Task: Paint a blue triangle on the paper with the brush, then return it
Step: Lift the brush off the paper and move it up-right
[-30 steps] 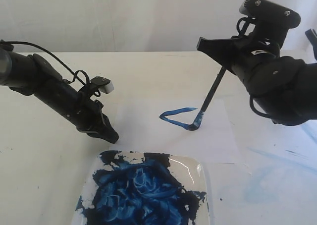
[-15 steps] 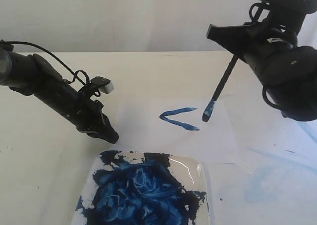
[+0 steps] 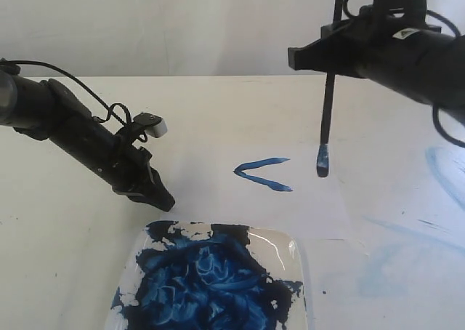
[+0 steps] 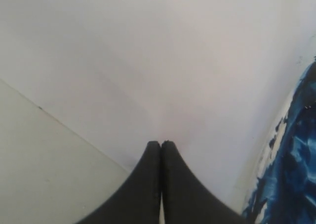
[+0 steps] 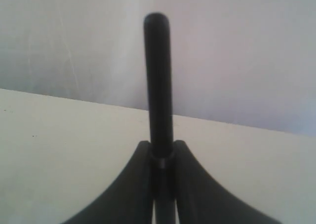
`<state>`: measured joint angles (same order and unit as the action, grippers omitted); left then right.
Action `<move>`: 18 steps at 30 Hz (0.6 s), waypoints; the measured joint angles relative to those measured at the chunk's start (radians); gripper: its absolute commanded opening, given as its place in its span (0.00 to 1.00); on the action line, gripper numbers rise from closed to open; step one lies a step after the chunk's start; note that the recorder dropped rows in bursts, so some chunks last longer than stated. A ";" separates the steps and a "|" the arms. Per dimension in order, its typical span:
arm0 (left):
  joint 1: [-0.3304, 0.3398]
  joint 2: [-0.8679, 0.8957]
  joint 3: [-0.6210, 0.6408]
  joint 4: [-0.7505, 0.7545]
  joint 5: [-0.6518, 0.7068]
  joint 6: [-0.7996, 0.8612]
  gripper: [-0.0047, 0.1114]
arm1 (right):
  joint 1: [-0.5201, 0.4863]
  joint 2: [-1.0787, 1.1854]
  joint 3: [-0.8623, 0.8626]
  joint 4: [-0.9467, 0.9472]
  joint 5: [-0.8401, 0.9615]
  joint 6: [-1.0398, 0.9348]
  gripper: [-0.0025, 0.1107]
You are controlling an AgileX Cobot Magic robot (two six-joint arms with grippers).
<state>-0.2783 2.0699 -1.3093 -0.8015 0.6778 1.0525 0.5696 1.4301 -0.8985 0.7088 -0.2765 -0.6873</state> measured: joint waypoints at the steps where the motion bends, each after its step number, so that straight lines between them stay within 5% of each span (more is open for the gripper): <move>1: 0.000 0.000 0.000 0.000 0.001 0.000 0.04 | -0.022 0.000 -0.012 -0.065 0.023 0.035 0.02; 10: 0.000 0.000 0.000 0.000 0.002 0.000 0.04 | -0.145 0.000 -0.127 -0.581 0.155 0.397 0.02; 18: 0.000 0.000 0.000 0.000 0.003 0.000 0.04 | -0.162 0.011 -0.144 -1.047 0.051 0.910 0.02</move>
<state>-0.2783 2.0699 -1.3093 -0.8015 0.6808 1.0525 0.4078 1.4408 -1.0429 -0.3378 -0.2254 0.2232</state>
